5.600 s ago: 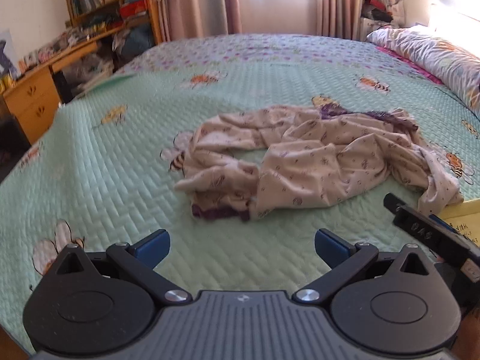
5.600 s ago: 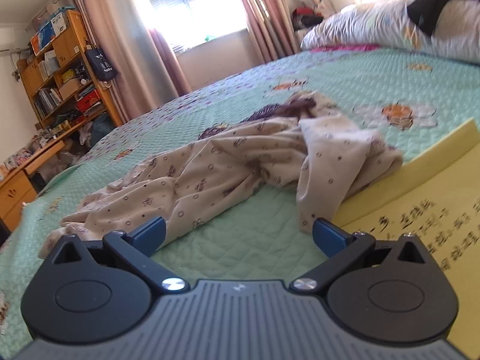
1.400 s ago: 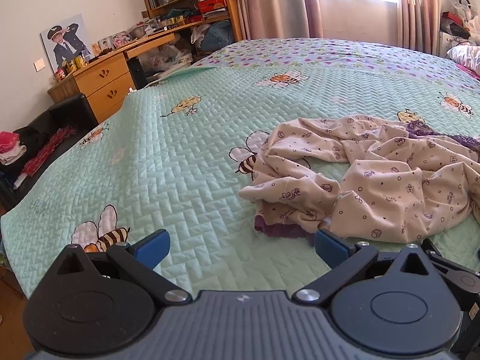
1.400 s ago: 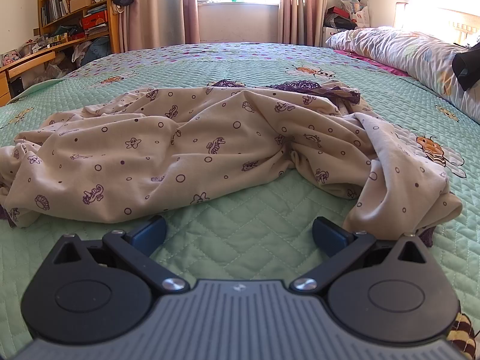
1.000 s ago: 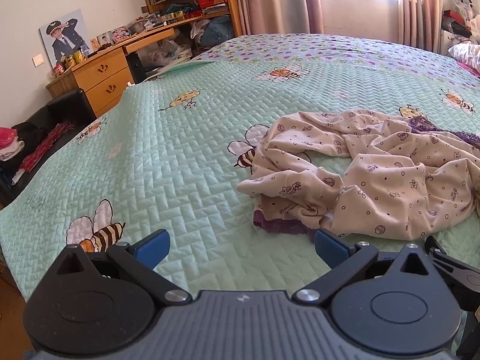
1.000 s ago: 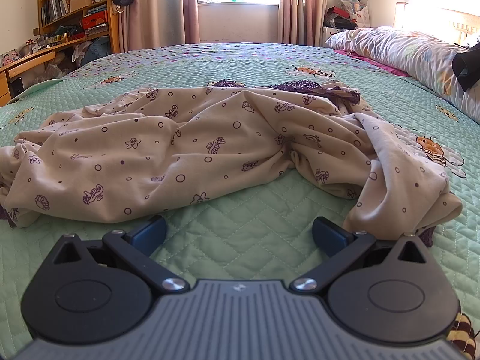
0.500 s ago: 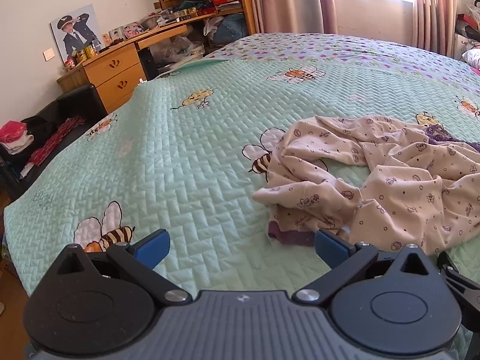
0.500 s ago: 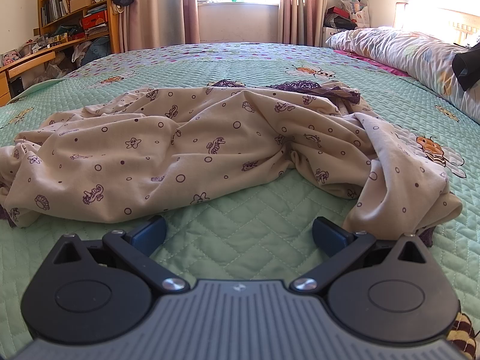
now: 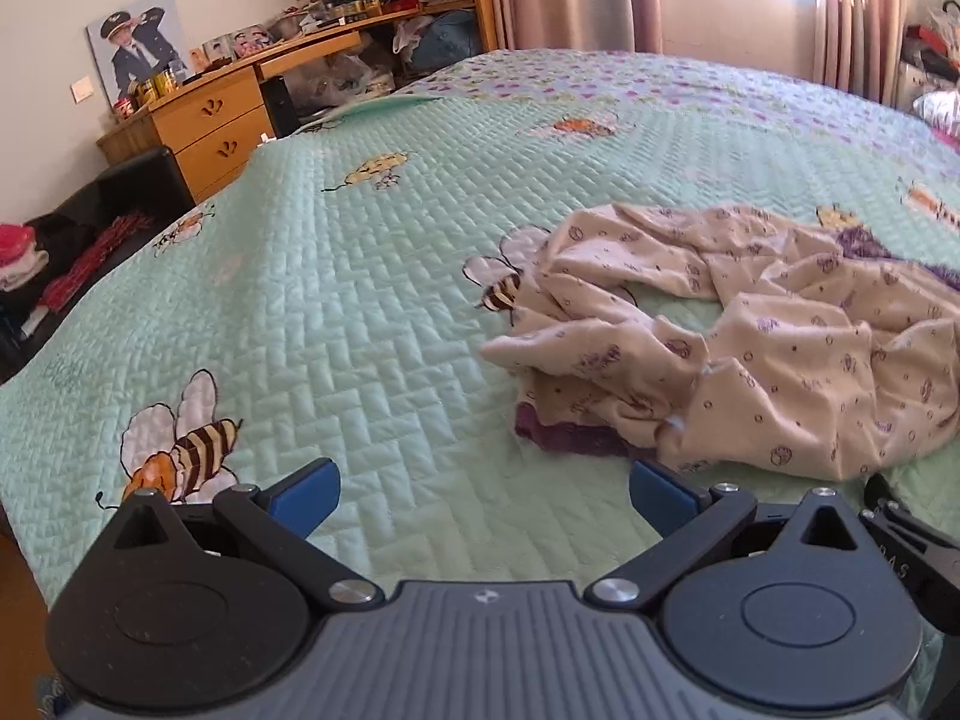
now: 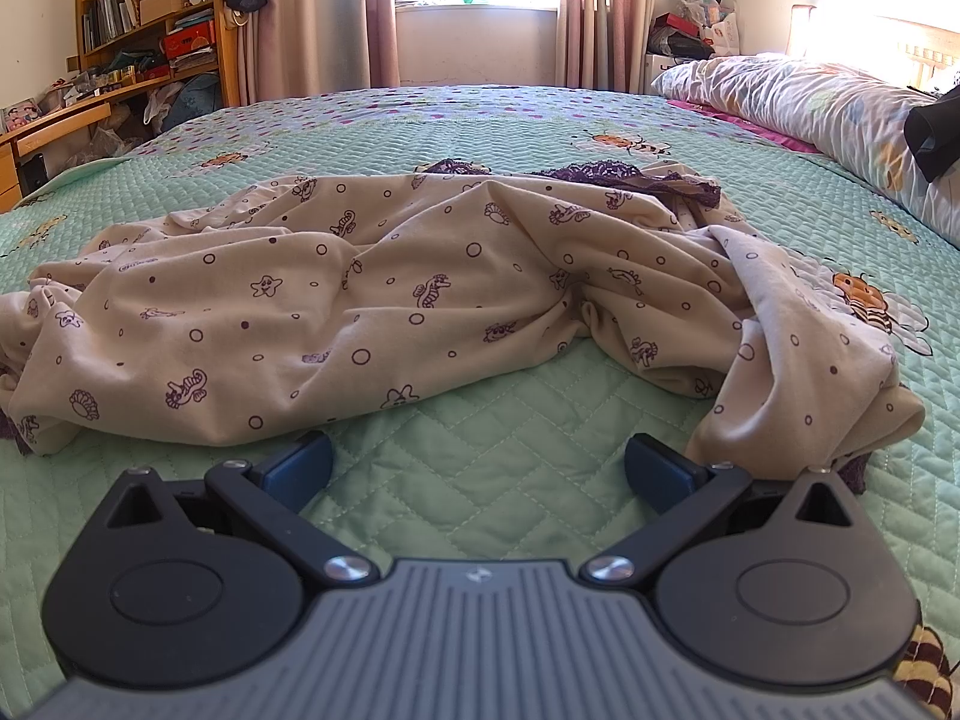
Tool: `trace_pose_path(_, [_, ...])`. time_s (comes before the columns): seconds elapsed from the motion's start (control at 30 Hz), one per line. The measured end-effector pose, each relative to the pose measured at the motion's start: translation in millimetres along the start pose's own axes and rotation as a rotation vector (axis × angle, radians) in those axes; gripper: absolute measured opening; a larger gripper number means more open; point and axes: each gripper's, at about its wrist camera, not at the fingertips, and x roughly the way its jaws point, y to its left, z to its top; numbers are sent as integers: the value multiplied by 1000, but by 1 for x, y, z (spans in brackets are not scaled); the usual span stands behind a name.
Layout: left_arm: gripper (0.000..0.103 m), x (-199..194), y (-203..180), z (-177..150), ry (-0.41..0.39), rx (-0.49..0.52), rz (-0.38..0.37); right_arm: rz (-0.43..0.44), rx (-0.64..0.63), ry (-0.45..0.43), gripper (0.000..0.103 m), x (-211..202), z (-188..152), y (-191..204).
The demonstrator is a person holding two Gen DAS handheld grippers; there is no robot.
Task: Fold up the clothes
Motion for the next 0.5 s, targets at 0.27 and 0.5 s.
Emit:
trace_pose_path(0.27, [102, -6, 28, 3, -9, -62, -8, 0, 0, 0, 103, 0, 0, 0])
trace_pose_path(0.5, [102, -10, 35, 0, -24, -16, 16, 0, 1, 0, 103, 0, 0, 0])
